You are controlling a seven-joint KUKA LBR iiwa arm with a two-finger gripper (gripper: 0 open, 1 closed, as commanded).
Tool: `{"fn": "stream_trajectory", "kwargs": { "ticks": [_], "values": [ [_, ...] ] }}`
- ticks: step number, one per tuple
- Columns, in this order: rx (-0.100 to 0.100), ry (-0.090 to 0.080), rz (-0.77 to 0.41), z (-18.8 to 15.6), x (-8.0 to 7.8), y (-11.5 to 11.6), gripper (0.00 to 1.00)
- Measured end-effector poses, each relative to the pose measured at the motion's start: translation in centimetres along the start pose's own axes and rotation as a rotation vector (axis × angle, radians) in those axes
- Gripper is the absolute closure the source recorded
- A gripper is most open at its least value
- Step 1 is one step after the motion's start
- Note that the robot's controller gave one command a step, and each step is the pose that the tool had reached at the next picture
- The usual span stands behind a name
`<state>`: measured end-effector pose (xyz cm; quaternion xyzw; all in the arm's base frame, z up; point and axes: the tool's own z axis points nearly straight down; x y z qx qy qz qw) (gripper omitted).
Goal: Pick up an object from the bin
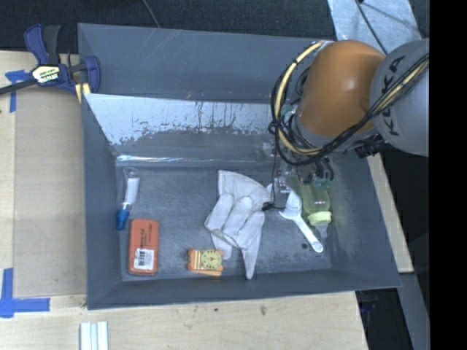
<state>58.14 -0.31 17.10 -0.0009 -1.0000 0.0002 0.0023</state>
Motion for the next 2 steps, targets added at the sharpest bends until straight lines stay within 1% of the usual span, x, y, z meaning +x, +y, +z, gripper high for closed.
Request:
{"fn": "stream_trajectory", "kwargs": {
  "ticks": [1,2],
  "values": [
    [0.000,-0.008,0.000,-0.5,-0.2,0.0,0.00],
    [0.000,-0.015,-0.021,4.8,-0.9,0.1,0.00]
  ]
}}
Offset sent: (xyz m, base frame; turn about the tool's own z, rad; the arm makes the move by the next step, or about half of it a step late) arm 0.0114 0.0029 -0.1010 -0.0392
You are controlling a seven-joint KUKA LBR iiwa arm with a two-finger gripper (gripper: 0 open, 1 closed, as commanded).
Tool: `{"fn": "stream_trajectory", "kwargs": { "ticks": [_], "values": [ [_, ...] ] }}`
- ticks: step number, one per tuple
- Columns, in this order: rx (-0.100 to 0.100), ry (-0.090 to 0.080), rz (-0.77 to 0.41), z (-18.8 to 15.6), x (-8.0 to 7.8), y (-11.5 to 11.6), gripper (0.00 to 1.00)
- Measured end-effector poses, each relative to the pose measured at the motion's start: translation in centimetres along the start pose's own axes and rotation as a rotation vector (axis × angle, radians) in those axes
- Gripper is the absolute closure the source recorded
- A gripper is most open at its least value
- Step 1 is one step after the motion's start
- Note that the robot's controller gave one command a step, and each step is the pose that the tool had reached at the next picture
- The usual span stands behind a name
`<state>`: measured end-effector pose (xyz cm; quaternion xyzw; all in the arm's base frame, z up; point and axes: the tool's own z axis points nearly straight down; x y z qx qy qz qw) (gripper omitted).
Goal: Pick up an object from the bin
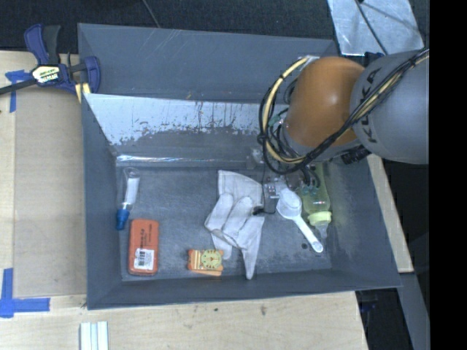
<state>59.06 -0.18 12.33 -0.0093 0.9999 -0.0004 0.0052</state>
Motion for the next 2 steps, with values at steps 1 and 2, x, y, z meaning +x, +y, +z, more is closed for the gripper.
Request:
{"fn": "stream_trajectory", "kwargs": {
  "ticks": [1,2],
  "values": [
    [-0.001,0.006,0.004,5.14,-1.02,-1.23,1.00],
    [-0.001,0.006,0.004,5.14,-1.02,-1.23,1.00]
  ]
}}
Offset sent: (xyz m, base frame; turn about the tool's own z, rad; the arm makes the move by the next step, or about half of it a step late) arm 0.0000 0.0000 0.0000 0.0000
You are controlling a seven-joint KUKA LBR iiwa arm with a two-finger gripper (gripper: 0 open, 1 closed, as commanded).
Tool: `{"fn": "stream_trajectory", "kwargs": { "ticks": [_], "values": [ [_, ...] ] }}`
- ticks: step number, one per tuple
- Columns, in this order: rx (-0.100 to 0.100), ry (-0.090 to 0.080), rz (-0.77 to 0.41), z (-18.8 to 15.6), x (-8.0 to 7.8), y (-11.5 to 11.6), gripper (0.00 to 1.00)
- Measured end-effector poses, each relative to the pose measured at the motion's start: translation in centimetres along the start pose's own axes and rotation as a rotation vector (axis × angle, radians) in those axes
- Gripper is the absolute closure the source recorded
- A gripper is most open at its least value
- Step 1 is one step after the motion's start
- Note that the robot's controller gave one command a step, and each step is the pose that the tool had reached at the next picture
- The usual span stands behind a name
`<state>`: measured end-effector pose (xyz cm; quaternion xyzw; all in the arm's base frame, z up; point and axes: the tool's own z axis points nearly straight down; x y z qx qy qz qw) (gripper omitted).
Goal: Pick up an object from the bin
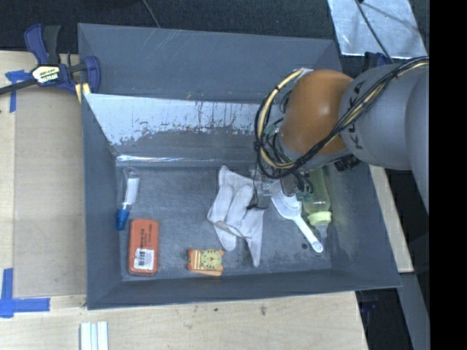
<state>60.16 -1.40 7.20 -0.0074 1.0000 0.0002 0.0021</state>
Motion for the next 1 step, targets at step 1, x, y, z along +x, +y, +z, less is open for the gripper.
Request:
{"fn": "stream_trajectory", "kwargs": {
  "ticks": [1],
  "values": [
    [0.001,-0.001,-0.070,-14.88,-1.34,-0.08,1.00]
  ]
}}
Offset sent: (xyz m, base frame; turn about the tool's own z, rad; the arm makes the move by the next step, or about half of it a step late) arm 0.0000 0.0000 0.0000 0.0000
